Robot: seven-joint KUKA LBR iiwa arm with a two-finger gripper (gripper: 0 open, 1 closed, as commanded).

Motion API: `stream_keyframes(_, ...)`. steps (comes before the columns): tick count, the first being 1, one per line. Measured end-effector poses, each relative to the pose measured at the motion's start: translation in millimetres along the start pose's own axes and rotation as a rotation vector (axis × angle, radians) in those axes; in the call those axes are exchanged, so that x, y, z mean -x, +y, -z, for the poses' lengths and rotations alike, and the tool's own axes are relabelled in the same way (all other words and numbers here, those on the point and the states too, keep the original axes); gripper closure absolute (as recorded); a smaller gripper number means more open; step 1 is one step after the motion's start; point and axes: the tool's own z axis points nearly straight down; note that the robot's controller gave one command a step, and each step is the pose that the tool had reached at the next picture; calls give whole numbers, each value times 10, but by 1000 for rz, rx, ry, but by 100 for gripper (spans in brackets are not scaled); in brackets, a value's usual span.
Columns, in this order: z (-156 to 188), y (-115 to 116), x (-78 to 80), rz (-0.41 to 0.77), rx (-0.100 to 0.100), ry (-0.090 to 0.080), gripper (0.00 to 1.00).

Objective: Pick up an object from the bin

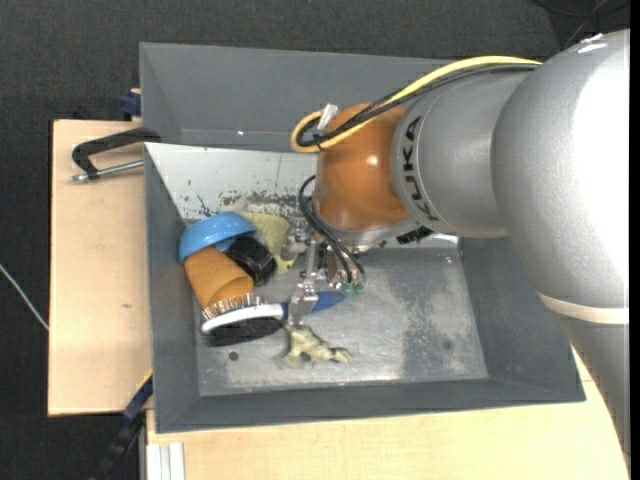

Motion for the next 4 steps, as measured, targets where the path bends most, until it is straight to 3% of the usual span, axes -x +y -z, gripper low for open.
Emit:
stream_keyframes(1, -170, -281, -194, -86, -3, 9, 0)
stream_keyframes(2, -159, -266, -188, -83, -2, 7, 100)
stream_keyframes(4, 347, -230, -162, -77, -4, 17, 100)
